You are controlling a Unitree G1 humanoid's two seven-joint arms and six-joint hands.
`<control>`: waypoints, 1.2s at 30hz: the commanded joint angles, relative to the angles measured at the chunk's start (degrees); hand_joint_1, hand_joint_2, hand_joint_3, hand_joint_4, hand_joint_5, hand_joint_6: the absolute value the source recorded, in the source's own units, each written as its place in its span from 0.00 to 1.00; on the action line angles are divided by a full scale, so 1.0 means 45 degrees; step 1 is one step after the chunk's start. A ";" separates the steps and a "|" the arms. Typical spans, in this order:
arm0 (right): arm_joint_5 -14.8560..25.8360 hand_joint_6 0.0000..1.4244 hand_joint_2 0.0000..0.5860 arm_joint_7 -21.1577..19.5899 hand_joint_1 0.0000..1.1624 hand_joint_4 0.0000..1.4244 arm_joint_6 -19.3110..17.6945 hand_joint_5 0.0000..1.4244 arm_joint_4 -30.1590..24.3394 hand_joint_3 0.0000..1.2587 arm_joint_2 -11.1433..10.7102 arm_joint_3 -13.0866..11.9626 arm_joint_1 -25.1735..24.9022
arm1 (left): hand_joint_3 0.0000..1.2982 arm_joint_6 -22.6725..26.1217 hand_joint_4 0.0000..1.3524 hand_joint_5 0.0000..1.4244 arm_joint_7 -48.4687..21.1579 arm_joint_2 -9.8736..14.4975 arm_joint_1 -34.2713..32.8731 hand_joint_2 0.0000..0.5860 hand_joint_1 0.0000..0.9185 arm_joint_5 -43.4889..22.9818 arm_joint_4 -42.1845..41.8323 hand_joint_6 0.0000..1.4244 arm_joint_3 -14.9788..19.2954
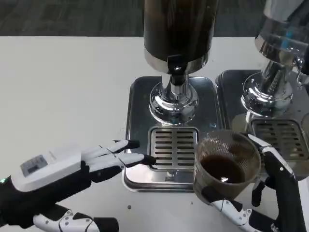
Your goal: Grasp the cup under the faucet to collect the drink, then remove the cup.
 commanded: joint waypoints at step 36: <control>0.0134 0.90 0.33 -0.0196 0.66 0.56 -0.0741 0.66 -0.0218 0.55 0.0178 -0.0277 -0.0213 | 0.08 -0.0958 0.00 0.00 0.1271 0.0667 -0.0395 0.26 0.00 0.1255 0.0272 0.00 0.0009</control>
